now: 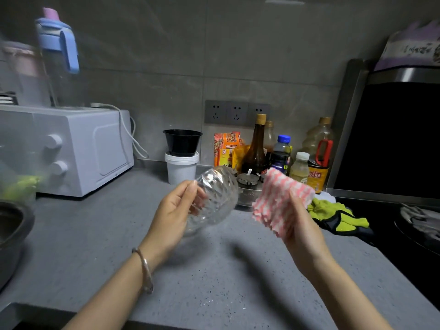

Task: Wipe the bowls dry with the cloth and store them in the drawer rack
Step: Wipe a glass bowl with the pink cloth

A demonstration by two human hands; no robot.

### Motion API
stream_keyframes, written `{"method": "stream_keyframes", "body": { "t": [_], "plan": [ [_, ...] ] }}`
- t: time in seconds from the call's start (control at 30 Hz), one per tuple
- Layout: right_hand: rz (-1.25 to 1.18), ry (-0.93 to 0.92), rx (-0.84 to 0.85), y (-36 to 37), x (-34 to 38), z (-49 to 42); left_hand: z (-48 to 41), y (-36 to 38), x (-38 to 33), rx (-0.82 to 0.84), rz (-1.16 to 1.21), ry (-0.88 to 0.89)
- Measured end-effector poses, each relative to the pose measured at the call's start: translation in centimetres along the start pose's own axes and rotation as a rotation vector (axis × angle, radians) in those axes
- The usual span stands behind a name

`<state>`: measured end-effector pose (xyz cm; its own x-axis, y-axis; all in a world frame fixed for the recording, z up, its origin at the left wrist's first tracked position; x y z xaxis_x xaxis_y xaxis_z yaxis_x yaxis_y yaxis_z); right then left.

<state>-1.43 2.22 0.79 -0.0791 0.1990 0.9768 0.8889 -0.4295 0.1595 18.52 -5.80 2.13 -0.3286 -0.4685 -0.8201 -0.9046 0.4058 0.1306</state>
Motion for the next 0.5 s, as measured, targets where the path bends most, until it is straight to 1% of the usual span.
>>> {"method": "stream_keyframes", "body": {
  "t": [0.07, 0.13, 0.2, 0.23, 0.27, 0.33, 0.4, 0.43, 0.47, 0.5],
  "plan": [
    [0.178, -0.181, 0.027, 1.0, 1.3, 1.6, 1.4, 1.1, -0.1, -0.065, 0.086, -0.041],
    [0.359, -0.387, 0.063, 2.5, 2.1, 3.3, 2.6, 2.5, 0.2, -0.095, 0.156, -0.079],
    [0.582, -0.618, 0.153, 4.0, 1.3, 4.8, 3.5, 3.8, 0.4, -0.124, 0.203, -0.105],
    [0.688, -0.71, 0.163, 4.4, 0.6, 5.6, 3.8, 4.1, 0.5, -0.153, 0.22, -0.113],
    [0.745, -0.761, 0.159, 4.5, -0.1, 6.1, 4.0, 4.3, 0.6, -0.193, 0.239, -0.131],
    [0.804, -0.835, 0.126, 4.4, -0.9, 7.1, 4.3, 4.3, 1.2, -0.293, 0.271, -0.193],
    [0.971, -0.971, 0.02, 4.8, -1.1, 7.7, 4.7, 4.3, 2.2, -0.392, 0.295, -0.3],
    [1.063, -1.02, -0.045, 5.0, -1.0, 7.7, 5.0, 4.5, 2.5, -0.412, 0.304, -0.339],
    [1.122, -1.026, -0.103, 5.0, -0.9, 7.4, 5.1, 4.8, 2.5, -0.405, 0.298, -0.344],
    [1.14, -0.996, -0.147, 4.9, -0.6, 6.8, 5.2, 5.3, 2.2, -0.374, 0.269, -0.316]
  ]
}}
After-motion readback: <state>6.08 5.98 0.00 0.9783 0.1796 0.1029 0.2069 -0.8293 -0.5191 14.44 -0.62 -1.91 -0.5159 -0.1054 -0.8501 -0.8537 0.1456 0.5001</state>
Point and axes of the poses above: each hand's wrist, its own z-axis away from the middle knuckle, its own y-axis out of the palm, x = y × z, the point moved 5 cm from there along -z, towards the middle knuckle, and after that the axes turned 10 degrees about z, right-handed, at the moved point
